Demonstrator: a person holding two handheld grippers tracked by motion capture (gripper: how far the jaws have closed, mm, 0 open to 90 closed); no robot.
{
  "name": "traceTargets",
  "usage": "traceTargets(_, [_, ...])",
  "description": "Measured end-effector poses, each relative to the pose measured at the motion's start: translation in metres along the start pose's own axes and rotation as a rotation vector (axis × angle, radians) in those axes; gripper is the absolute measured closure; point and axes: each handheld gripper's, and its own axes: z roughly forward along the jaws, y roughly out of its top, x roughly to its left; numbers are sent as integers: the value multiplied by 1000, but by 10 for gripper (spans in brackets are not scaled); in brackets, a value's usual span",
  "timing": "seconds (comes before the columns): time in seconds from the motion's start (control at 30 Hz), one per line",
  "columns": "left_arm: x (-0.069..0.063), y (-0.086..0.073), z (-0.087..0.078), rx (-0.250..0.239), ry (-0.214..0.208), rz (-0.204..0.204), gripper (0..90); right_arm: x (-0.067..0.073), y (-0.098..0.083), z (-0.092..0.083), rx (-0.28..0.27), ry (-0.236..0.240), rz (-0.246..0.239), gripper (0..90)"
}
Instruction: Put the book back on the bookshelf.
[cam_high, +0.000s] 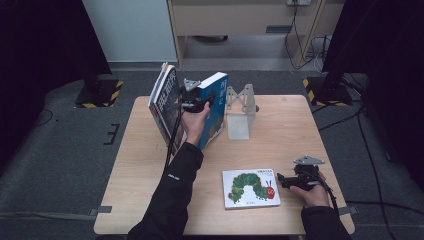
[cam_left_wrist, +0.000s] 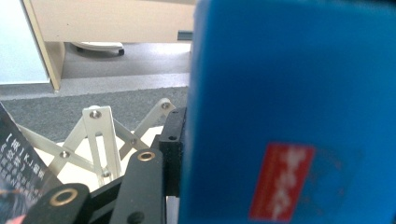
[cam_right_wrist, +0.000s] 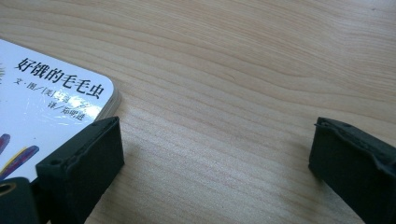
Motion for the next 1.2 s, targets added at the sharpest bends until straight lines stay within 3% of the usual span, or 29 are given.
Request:
traceTargets(0.37, [-3, -19, -20, 7, -36, -15, 585, 0, 0, 0, -2, -1, 0, 33])
traceTargets(0.43, [-1, -24, -23, 11, -54, -34, 588, 0, 0, 0, -2, -2, 0, 32])
traceTargets(0.57, [0, -32, -30, 15, -64, -22, 591, 0, 0, 0, -2, -2, 0, 32])
traceTargets(0.93, [-6, -44, -48, 7, -23, 30, 591, 0, 0, 0, -2, -1, 0, 32])
traceTargets(1.07, [-10, -45, -53, 12, 11, 57, 591, 0, 0, 0, -1, -1, 1, 32])
traceTargets(1.2, [-8, -46, -54, 1, 37, 32, 595, 0, 0, 0, -1, -2, 1, 32])
